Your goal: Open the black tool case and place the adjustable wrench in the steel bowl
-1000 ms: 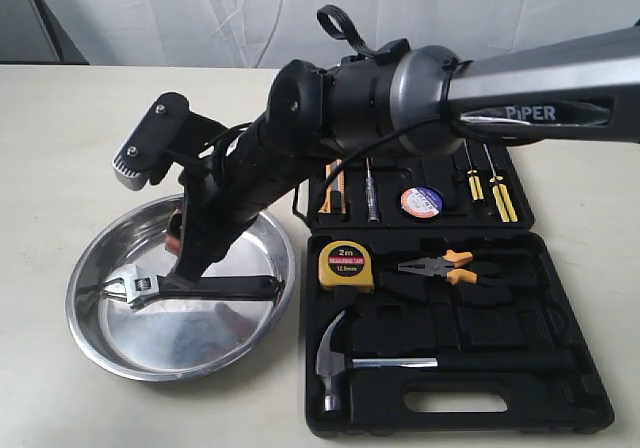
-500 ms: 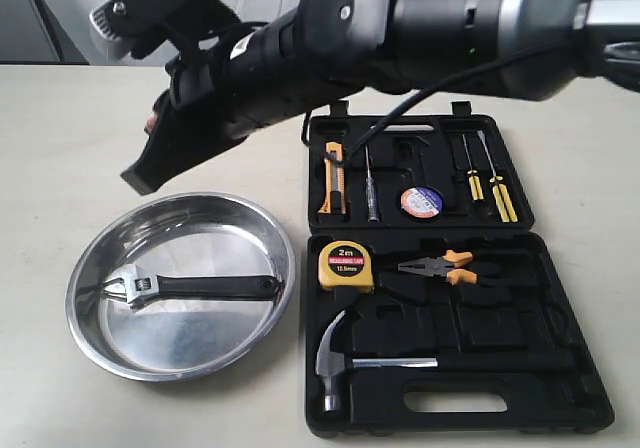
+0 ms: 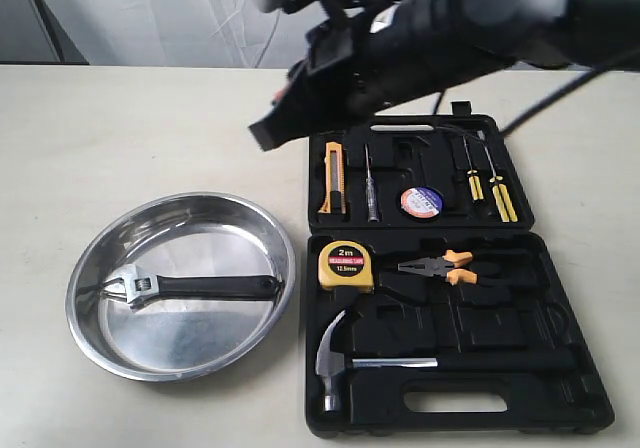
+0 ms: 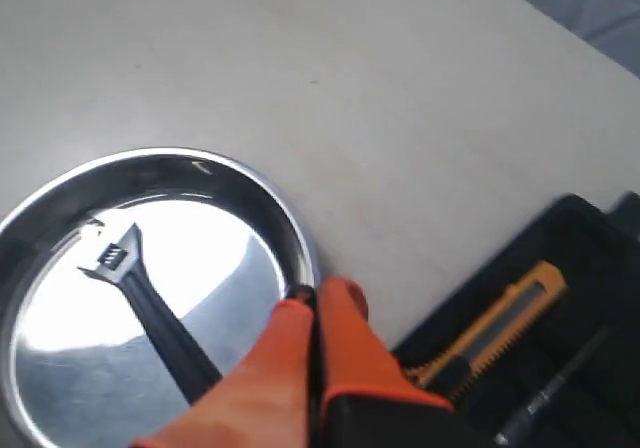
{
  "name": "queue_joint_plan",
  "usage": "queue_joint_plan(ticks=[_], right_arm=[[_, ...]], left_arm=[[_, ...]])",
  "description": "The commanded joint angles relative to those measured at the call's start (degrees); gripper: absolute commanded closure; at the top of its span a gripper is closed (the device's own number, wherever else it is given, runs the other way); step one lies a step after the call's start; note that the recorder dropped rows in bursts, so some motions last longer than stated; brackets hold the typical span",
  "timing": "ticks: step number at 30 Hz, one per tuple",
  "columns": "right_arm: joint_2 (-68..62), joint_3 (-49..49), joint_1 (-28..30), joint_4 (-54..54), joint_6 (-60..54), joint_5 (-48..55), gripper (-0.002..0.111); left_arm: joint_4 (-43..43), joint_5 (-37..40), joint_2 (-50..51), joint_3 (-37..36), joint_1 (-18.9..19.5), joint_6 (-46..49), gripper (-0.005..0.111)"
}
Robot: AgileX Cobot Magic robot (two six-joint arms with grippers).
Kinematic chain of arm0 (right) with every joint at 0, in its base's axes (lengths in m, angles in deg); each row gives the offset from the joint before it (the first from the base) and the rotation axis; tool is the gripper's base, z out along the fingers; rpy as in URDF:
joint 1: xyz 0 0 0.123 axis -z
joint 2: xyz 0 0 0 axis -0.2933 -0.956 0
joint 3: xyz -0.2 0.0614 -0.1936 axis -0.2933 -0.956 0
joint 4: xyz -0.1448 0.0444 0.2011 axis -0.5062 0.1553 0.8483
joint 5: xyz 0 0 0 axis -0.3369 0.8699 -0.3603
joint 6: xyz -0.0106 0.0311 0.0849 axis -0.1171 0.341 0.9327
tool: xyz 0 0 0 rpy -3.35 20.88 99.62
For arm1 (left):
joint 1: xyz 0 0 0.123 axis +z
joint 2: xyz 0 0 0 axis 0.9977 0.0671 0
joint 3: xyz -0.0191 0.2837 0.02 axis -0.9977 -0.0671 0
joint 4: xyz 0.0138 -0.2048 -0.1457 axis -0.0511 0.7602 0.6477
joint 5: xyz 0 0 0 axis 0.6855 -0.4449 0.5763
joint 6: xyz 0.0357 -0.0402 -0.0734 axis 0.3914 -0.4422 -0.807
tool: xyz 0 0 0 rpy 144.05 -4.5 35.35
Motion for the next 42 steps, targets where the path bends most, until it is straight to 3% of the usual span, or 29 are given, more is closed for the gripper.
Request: queue_joint_plan(ticks=[1,12,18,22,29,34,37,42], right_arm=[[7.7,-8.7,5.2,-2.8,7.0,-4.1,0.109],[18.2,-17.7,9.7,-7.9,10.7,0.3,0.109],[17.2,-17.7,18.8,-9.7,13.1,-2.0,0.109],[14.9,-17.7,23.6,-9.3,13.6,2.1,0.109],[15.6,-17.7,23.9,-7.8,13.7,5.1,0.109],[33.0,-28.6,23.9,-3.4,13.8,2.0,0.109],[44.8,-35.6,23.9,0.4,13.8,11.5,0.109],[54.4,-36.2,23.9,0.6,13.8,28.2,0.109]], left_arm=[[-0.2,-0.7,-0.1,0.2,0.2,-0.1,0.107],[-0.2,-0.7,-0.1,0.2,0.2,-0.1,0.107],[-0.2,-0.7,-0.1,0.2,0.2,-0.1,0.107],[-0.2,-0.7,-0.1,0.2,0.2,-0.1,0.107],[-0.2,-0.7,-0.1,0.2,0.2,-0.1,0.107],[-0.2,-0.7,-0.1,0.2,0.2,-0.1,0.107],[-0.2,-0.7,-0.1,0.2,0.2,-0.1,0.107],[-0.2,-0.7,-0.1,0.2,0.2,-0.1,0.107]])
